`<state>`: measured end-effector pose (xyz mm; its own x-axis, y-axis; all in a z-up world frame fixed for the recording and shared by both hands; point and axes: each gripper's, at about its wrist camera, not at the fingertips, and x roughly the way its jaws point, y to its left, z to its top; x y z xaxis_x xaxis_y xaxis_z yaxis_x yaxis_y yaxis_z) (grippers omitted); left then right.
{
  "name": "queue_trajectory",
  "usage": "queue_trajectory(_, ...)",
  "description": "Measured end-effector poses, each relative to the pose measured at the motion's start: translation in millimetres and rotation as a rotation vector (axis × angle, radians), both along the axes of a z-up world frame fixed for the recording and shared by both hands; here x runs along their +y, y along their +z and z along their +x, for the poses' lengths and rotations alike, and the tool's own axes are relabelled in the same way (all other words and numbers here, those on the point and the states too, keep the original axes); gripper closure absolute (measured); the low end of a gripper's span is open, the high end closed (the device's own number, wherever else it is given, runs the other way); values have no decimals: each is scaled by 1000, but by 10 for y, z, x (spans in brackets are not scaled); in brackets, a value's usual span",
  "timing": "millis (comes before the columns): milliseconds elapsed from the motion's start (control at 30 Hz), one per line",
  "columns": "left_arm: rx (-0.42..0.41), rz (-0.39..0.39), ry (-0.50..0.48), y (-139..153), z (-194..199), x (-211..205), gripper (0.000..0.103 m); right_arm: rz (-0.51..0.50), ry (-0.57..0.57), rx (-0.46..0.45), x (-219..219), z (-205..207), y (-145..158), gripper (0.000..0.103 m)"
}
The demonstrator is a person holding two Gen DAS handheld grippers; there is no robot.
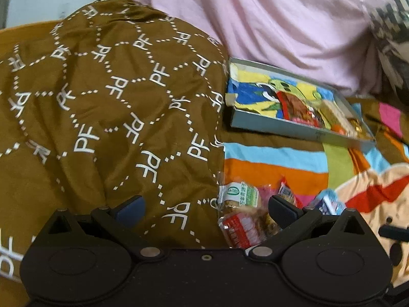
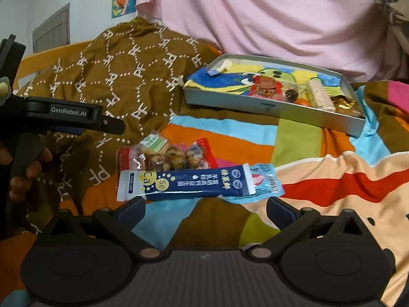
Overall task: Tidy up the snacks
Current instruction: 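Grasp the blue calcium-stick tube with the right tool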
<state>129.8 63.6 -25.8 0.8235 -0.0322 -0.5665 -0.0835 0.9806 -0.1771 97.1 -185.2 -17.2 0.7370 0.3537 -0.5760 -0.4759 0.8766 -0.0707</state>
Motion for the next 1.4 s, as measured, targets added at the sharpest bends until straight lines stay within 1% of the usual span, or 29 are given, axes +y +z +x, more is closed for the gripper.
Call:
queue_trajectory(67, -2, 6, -18, -23, 28, 5, 1, -7, 13, 14, 49, 37, -36, 0)
queue_trajectory(233, -5, -63, -65, -50, 122, 90, 1, 16, 47, 91, 144, 142, -123, 0)
queue_trajectory(300, -4, -104, -52, -38, 173, 151, 1, 51, 48, 137, 150, 192, -148, 0)
queue_trajectory(367, -3, -166, -38, -4, 218, 219, 1, 110, 44, 192, 129, 250, -157, 0)
queue_trajectory(433, -19, -209, -43, 30, 237, 283, 1, 167, 23, 238, 103, 306, -149, 0)
queue_trajectory(500, -32, -224, -42, 54, 239, 324, 1, 218, 11, 282, 104, 366, -143, 0)
queue_trajectory(567, -34, -240, -46, 57, 249, 356, 1, 245, -7, 311, 142, 414, -143, 0)
queue_trajectory(700, -28, -272, -54, 43, 253, 410, 1, 300, -76, 360, 260, 539, -185, 0)
queue_trajectory(900, -36, -279, -46, 59, 252, 457, 1, 368, -235, 403, 457, 750, -235, 0)
queue_trajectory(1000, -41, -281, -42, 72, 238, 473, 1, 341, -333, 422, 589, 829, -275, 1)
queue_trajectory(1067, -45, -279, -42, 80, 231, 479, 1, 309, -357, 412, 653, 826, -298, 2)
queue_trajectory(1167, -42, -281, -44, 75, 232, 478, 1, 255, -352, 386, 687, 784, -321, 9)
queue_trajectory(1267, -28, -277, -55, 57, 239, 461, 1, 226, -344, 377, 658, 752, -321, 21)
queue_trajectory(1300, -25, -275, -63, 55, 239, 451, 1, 203, -343, 373, 657, 742, -306, 30)
queue_trajectory(1333, -24, -271, -71, 55, 238, 439, 1, 182, -336, 367, 647, 729, -303, 36)
queue_trajectory(1367, -23, -266, -79, 50, 242, 428, 1, 172, -326, 364, 627, 720, -295, 39)
queue_trajectory(1400, -23, -260, -89, 53, 240, 411, 1, 167, -319, 362, 611, 713, -290, 45)
